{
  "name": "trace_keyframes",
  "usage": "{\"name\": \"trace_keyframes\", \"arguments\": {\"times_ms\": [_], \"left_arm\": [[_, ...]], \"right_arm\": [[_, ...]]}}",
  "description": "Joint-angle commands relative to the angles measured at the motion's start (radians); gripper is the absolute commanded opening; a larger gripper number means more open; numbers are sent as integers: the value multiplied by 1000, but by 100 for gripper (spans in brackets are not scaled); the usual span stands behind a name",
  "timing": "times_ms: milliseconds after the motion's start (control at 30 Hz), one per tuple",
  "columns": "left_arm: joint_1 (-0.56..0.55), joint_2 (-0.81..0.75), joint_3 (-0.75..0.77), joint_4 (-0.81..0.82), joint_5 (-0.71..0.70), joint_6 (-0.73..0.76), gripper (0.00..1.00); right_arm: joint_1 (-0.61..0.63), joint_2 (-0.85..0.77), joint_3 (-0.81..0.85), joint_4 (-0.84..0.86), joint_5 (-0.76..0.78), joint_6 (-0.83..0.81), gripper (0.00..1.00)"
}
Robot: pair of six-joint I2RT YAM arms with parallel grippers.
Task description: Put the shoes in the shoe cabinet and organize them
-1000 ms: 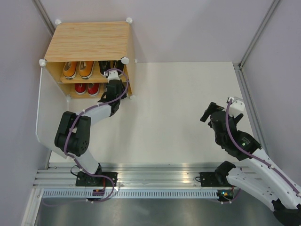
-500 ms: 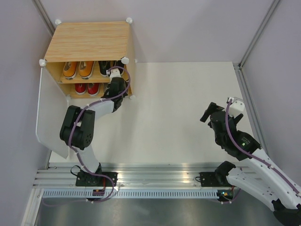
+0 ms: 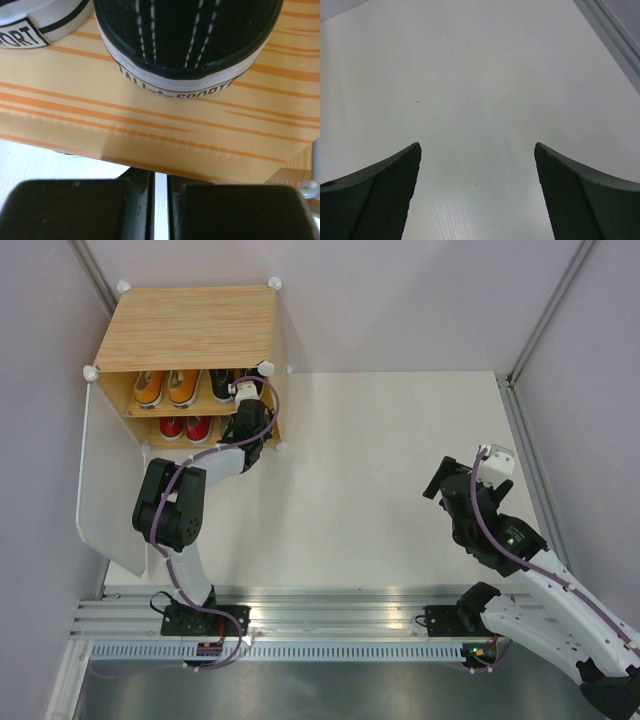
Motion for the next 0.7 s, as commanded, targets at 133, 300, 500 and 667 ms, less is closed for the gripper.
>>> {"name": "trace_keyframes", "arguments": {"times_ms": [133, 300, 500, 667], "left_arm": [[16, 10, 45, 52, -17, 16, 18], [14, -72, 5, -44, -8, -55, 45], [16, -152, -55, -115, -55, -79, 63], [19, -207, -67, -211, -64, -130, 59]], "right_arm": [[-3, 10, 21, 33, 36, -4, 98], [-3, 6, 18, 33, 30, -8, 98], [-3, -6, -13, 39, 10, 8, 98], [-3, -13, -13, 59, -7, -2, 98]]}}
